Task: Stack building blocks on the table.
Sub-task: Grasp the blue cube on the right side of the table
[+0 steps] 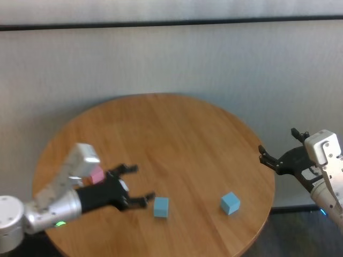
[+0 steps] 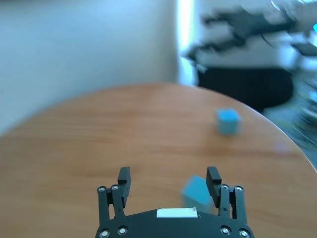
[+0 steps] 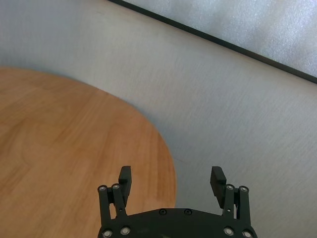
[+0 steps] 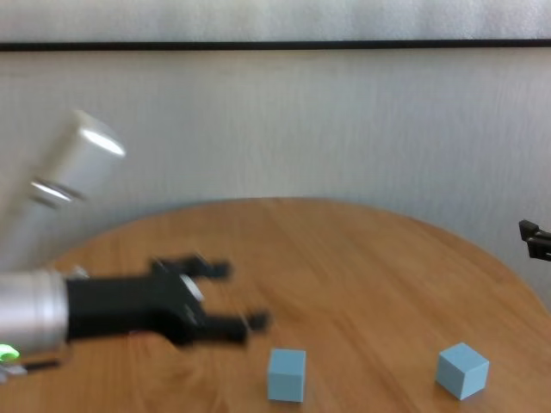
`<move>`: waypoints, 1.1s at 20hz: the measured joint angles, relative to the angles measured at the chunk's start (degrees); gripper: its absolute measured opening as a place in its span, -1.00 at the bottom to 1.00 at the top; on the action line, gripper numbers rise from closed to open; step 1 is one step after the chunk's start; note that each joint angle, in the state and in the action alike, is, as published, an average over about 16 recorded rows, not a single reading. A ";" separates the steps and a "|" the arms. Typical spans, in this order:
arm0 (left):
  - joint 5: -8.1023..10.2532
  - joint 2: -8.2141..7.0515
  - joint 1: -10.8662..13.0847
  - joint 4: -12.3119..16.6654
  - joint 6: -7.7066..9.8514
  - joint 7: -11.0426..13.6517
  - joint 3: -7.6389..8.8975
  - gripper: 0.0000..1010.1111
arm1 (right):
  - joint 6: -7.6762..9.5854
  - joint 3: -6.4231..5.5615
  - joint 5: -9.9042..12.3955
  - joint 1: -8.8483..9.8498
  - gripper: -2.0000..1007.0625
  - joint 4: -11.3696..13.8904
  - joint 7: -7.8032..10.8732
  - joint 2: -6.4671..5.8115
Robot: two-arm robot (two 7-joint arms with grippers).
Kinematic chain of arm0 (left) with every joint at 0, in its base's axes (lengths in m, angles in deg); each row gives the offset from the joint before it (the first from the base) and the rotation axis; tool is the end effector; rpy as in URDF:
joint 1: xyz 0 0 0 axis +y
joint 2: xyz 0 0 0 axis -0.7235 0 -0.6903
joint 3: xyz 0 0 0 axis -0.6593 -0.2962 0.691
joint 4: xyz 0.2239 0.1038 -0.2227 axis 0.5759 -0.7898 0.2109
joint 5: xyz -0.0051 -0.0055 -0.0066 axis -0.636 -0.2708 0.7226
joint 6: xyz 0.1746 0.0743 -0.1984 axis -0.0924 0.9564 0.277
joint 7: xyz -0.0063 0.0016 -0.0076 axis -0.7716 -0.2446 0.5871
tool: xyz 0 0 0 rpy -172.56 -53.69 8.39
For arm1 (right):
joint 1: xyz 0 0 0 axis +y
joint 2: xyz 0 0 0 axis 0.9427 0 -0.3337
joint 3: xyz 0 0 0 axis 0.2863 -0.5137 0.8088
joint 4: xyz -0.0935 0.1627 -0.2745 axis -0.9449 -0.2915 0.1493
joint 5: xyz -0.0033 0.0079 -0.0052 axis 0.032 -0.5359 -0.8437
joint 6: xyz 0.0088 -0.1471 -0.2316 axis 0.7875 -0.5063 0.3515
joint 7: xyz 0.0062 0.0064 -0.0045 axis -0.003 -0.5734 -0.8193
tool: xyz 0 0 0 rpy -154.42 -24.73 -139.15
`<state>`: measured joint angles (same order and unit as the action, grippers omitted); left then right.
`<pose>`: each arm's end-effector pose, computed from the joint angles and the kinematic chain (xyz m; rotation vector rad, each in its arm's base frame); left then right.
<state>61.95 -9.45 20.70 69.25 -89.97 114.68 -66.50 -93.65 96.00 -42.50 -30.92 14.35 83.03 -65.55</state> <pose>0.3914 0.0761 -0.3431 0.2284 -0.1055 0.5600 0.3325 -0.1157 -0.3300 -0.3044 -0.2849 -1.2479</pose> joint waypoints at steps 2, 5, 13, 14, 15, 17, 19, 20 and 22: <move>0.58 -1.09 2.24 3.09 0.36 -3.25 2.22 0.93 | 0.00 0.00 0.00 0.00 1.00 0.00 0.00 0.00; 0.82 -2.71 5.89 7.78 1.07 -9.02 5.75 0.97 | 0.00 0.00 0.00 0.00 1.00 0.00 0.00 0.00; -1.62 -4.33 12.53 14.40 3.59 -21.66 12.13 0.98 | 0.00 0.00 0.00 0.00 1.00 0.00 0.00 0.00; -2.06 -4.34 12.94 14.62 3.80 -22.61 12.47 0.98 | 0.00 0.00 0.00 0.00 1.00 0.00 0.00 0.00; -2.49 -4.33 13.23 14.74 3.98 -23.37 12.71 0.98 | 0.00 0.00 0.00 0.00 1.00 0.00 0.00 0.00; -3.28 -4.29 13.68 14.84 4.29 -24.65 13.07 0.98 | 0.14 0.00 0.03 0.03 0.99 0.09 0.08 -0.01; -3.78 -4.22 13.86 14.76 4.47 -25.22 13.25 0.98 | 0.78 -0.06 0.22 0.15 0.99 0.47 0.26 -0.05; -3.88 -4.18 13.88 14.70 4.52 -25.31 13.28 0.98 | 1.32 -0.12 0.40 0.24 0.99 0.78 0.35 -0.07; -3.96 -4.12 13.84 14.59 4.56 -25.29 13.26 0.98 | 2.94 -0.34 1.00 0.51 1.00 1.63 0.59 -0.07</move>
<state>57.99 -13.57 34.54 83.83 -85.41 89.39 -53.24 -90.70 95.66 -41.50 -30.41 15.98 83.62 -65.63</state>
